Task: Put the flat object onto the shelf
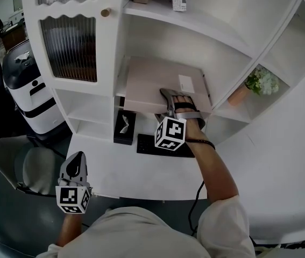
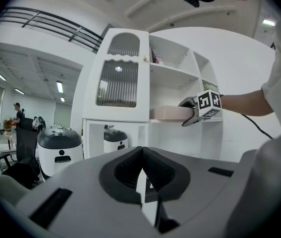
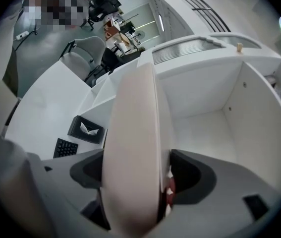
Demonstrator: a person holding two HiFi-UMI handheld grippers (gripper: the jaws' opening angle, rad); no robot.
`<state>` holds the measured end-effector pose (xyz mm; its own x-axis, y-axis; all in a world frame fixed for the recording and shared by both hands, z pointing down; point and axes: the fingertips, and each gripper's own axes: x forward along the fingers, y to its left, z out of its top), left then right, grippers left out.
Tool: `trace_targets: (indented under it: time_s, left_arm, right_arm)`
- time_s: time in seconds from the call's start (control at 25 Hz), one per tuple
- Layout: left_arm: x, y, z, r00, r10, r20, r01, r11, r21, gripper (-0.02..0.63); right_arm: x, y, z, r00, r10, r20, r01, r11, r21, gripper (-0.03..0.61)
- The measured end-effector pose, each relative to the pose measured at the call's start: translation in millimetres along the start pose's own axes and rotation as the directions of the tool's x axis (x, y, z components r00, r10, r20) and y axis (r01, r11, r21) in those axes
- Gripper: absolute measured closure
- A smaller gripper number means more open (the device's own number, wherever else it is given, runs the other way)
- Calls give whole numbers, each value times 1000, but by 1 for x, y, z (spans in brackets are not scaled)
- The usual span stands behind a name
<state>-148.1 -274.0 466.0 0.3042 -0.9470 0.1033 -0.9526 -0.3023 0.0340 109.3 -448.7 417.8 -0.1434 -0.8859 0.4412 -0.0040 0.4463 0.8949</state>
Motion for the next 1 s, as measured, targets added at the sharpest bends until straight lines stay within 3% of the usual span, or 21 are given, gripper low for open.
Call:
trace_targets:
  time_s: [1.0]
  left_arm:
    - [3,8,-5,999,28,-18,-28,1000,-4,614]
  right_arm:
    - [35,-19,-3,997,79,-10,-78,993,88,167]
